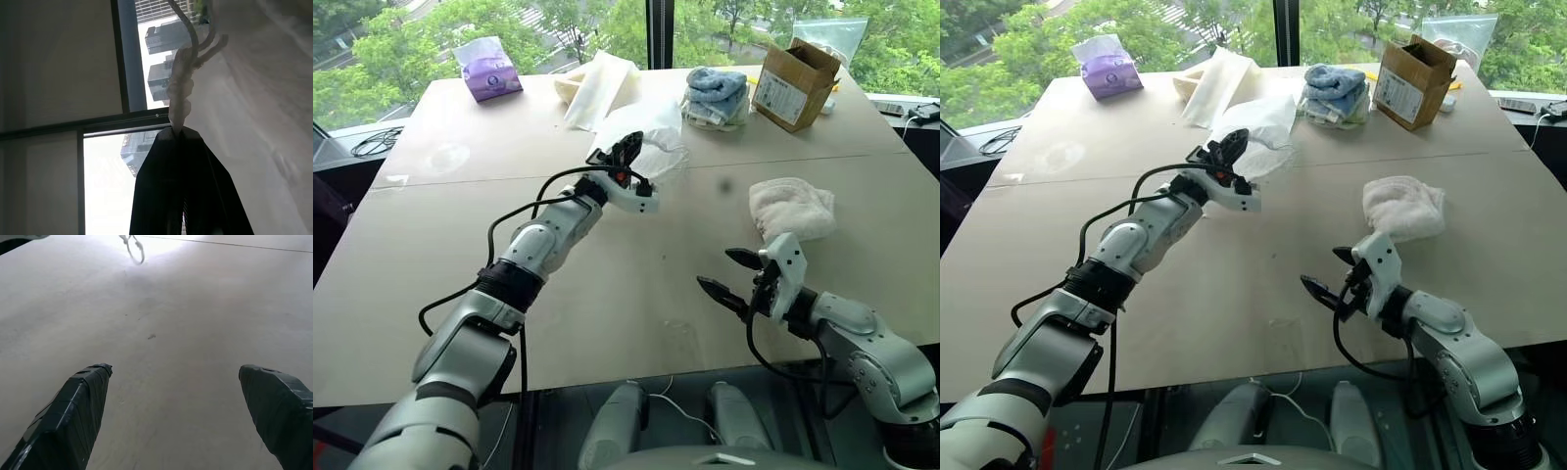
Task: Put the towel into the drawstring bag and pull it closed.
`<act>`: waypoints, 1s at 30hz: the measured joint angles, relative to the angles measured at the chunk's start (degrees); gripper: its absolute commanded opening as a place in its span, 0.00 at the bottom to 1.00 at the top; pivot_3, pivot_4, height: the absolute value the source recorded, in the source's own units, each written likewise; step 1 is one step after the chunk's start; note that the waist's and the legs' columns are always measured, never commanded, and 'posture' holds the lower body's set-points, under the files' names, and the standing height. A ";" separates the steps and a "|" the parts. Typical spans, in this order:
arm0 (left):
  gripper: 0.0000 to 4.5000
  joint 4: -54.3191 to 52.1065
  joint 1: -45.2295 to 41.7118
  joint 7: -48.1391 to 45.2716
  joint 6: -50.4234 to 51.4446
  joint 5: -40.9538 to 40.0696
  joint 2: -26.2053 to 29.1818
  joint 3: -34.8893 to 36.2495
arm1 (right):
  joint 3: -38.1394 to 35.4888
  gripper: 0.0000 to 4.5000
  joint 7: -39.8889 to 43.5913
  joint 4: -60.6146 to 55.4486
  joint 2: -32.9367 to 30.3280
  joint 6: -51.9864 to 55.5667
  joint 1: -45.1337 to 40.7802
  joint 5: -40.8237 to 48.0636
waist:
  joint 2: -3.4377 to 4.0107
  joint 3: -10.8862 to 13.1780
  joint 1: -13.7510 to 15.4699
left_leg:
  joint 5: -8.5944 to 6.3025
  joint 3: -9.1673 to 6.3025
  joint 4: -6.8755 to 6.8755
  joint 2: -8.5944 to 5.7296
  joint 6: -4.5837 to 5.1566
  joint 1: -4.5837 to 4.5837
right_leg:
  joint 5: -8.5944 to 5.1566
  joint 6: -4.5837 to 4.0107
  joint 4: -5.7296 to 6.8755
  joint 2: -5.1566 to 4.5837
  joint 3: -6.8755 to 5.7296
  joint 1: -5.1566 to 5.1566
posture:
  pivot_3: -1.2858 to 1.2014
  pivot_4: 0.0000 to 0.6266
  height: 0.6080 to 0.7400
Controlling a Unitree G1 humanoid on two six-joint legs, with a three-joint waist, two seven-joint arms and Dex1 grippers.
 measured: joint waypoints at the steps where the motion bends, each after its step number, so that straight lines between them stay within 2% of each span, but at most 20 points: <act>1: 0.01 0.51 0.66 0.15 -0.09 0.00 -0.12 -0.34 | 0.00 1.00 0.02 0.00 0.00 -0.07 0.00 -0.05 | 0.00 0.00 0.02 | 0.00 -0.02 0.00 0.01 0.00 0.00 | 0.00 0.00 0.00 0.02 -0.03 0.00 | 0.52 0.24 1.00; 2: 0.13 0.96 1.38 0.19 -0.13 -0.07 -0.25 -0.47 | 0.00 1.00 0.03 0.01 0.00 -0.17 0.00 -0.11 | 0.00 0.00 0.06 | 0.00 -0.04 0.00 0.02 0.00 -0.01 | 0.00 0.00 0.01 0.03 -0.05 0.00 | 0.52 0.24 1.00; 3: 0.19 1.61 1.58 0.18 -0.16 -0.25 -0.48 -0.47 | 0.00 1.00 0.04 0.01 0.00 -0.20 0.00 -0.21 | 0.00 0.00 0.12 | 0.00 -0.05 0.00 0.02 0.00 -0.02 | 0.00 0.00 0.01 0.03 -0.06 0.00 | 0.52 0.24 1.00; 4: 0.32 2.53 1.60 0.17 -0.18 -1.10 -0.79 -0.41 | 0.00 1.00 0.06 0.00 0.01 -0.26 0.00 -0.25 | 0.00 0.00 0.17 | 0.00 -0.04 0.01 0.01 0.00 -0.01 | 0.00 0.00 0.01 0.01 -0.05 0.01 | 0.52 0.24 1.00; 5: 0.36 2.70 1.60 0.17 -0.18 -1.21 -0.84 -0.38 | 0.00 1.00 0.06 0.01 0.02 -0.26 0.00 -0.25 | 0.00 0.00 0.16 | 0.00 -0.03 0.02 0.01 0.00 -0.01 | 0.00 0.00 0.01 0.00 -0.05 0.01 | 0.52 0.24 1.00; 6: 0.51 3.15 1.62 0.29 -0.18 -1.29 -1.03 -0.38 | 0.00 1.00 0.06 0.01 0.03 -0.27 0.01 -0.26 | 0.00 0.00 0.16 | 0.00 -0.03 0.03 0.00 0.00 -0.02 | 0.00 0.00 0.00 -0.01 -0.04 0.01 | 0.52 0.24 1.00; 11: 0.98 6.36 2.79 2.20 0.28 -1.65 -2.08 -0.46 | 0.00 1.00 0.05 0.00 0.14 -0.34 0.33 -0.37 | 0.00 -0.01 0.00 | 0.00 -0.03 0.02 0.00 0.00 0.00 | 0.00 0.00 0.03 0.00 -0.04 0.00 | 0.52 0.24 1.00; 21: 1.00 13.12 6.06 8.38 2.93 -7.37 -3.28 4.22 | -0.30 1.00 -0.05 -0.14 -0.29 -0.34 1.08 -0.53 | -0.01 -0.02 0.06 | 0.00 -0.02 0.04 0.00 0.00 0.00 | 0.00 0.00 0.05 -0.01 -0.03 0.01 | 0.52 0.24 1.00; 30: 1.00 24.76 0.73 12.14 2.87 -10.29 -3.29 5.40 | -0.33 1.00 -0.21 -0.27 -0.61 -0.32 1.46 -0.53 | -0.02 -0.03 0.01 | 0.00 -0.02 0.05 0.00 0.00 0.00 | 0.00 0.00 0.07 -0.02 -0.04 0.01 | 0.52 0.24 1.00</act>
